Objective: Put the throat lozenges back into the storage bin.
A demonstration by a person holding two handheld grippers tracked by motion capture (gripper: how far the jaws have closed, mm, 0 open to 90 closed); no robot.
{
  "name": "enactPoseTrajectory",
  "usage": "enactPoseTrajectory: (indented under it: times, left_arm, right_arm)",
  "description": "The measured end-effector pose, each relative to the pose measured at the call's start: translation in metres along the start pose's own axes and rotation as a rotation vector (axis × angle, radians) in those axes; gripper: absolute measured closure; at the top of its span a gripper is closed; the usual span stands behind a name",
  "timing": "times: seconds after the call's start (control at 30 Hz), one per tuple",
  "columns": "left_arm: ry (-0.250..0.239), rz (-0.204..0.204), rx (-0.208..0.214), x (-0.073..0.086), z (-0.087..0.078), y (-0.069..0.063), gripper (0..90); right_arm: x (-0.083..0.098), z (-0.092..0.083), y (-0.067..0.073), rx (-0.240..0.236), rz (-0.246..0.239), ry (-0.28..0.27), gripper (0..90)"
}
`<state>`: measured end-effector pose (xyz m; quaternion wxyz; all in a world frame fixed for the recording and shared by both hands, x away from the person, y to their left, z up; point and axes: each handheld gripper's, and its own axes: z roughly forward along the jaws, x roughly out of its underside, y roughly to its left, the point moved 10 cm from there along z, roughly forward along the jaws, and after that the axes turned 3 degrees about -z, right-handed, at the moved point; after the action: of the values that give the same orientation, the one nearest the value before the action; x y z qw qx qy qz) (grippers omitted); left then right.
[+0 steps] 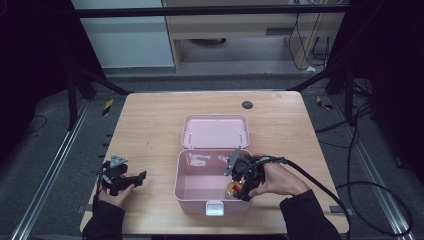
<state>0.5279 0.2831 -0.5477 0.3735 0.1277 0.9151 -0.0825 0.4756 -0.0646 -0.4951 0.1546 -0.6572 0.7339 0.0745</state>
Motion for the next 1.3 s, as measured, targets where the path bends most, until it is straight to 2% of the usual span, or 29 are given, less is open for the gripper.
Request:
enactPoseTrajectory:
  times: [0.23, 0.43, 0.63, 0.77, 0.8, 0.97, 1.2, 1.3]
  left_arm:
    - [0.0, 0.0, 0.0, 0.0, 0.0, 0.0, 21.1]
    - [0.001, 0.0, -0.001, 0.0, 0.0, 0.0, 21.1]
    - [-0.002, -0.002, -0.001, 0.0, 0.0, 0.0, 21.1]
    - [-0.001, 0.0, -0.001, 0.0, -0.001, 0.0, 21.1]
    - [-0.002, -0.001, -0.001, 0.0, -0.001, 0.0, 21.1]
    - [-0.002, -0.002, -0.001, 0.0, -0.001, 0.0, 21.1]
    - [-0.003, -0.003, -0.001, 0.0, -0.001, 0.0, 21.1]
    - [-0.001, -0.002, 0.0, 0.0, -0.001, 0.0, 21.2]
  right_arm:
    - [-0.002, -0.007, -0.002, 0.021, 0.017, -0.03, 18.8]
    - [-0.009, -0.028, -0.007, 0.06, 0.048, -0.143, 20.1]
    - [-0.008, -0.051, -0.015, 0.121, 0.09, -0.219, 19.9]
    - [-0.006, -0.062, -0.02, 0.155, 0.113, -0.249, 19.1]
    - [-0.003, -0.071, -0.025, 0.185, 0.136, -0.269, 18.5]
    - [0.004, -0.087, -0.034, 0.242, 0.201, -0.315, 18.0]
    - [0.03, -0.104, -0.05, 0.355, 0.33, -0.382, 16.7]
    - [0.04, -0.109, -0.055, 0.386, 0.381, -0.414, 16.4]
